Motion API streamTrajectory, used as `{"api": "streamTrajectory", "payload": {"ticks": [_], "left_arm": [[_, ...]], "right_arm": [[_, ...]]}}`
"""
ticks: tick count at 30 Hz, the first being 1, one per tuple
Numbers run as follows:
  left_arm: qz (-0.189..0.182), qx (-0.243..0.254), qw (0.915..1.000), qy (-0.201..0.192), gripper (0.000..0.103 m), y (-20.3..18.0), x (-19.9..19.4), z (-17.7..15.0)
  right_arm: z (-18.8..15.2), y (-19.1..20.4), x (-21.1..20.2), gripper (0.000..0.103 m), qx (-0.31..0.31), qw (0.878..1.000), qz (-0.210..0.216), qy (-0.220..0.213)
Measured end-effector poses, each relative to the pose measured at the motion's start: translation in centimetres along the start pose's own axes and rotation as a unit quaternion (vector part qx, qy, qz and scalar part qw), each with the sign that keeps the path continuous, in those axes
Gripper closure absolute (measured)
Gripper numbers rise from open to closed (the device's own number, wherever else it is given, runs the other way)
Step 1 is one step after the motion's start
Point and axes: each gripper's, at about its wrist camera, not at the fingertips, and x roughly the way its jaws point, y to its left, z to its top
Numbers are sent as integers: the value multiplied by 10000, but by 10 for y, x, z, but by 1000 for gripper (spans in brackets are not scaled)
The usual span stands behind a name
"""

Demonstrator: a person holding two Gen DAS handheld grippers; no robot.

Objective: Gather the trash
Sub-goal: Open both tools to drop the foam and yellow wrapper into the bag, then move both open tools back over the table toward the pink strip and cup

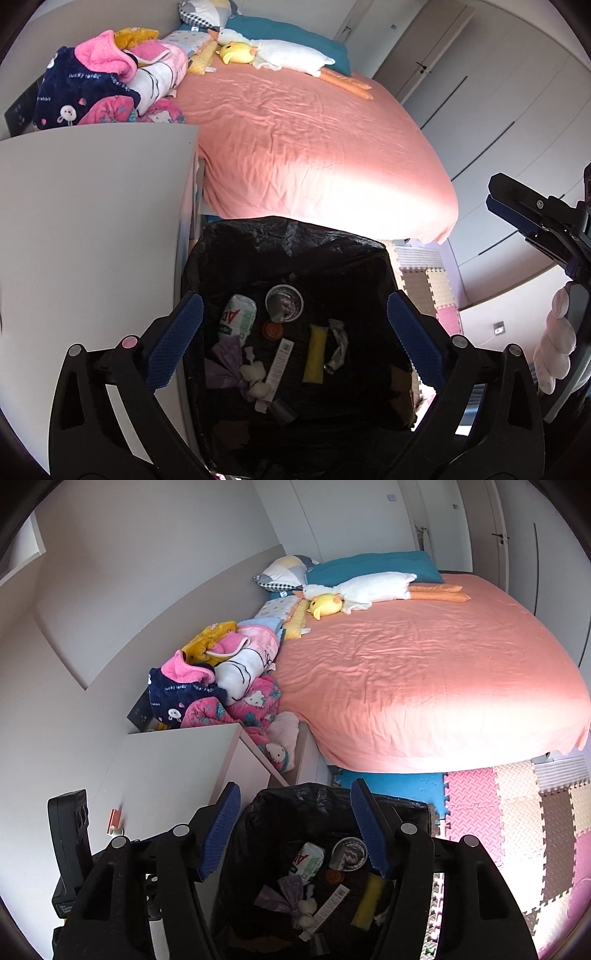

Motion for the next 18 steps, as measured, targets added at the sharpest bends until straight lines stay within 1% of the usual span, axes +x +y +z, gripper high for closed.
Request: {"api": "streamTrajectory", "payload": {"ticks": [10,18], "left_arm": [[174,-78,9998,-115,6,9,-6,-3],[282,-238,9992,-181,6,26,-16,-8]], "right_arm": [[-5,20,6,40,-276,9996,103,39],[-6,38,16,40,-437,9987,225,154]]}}
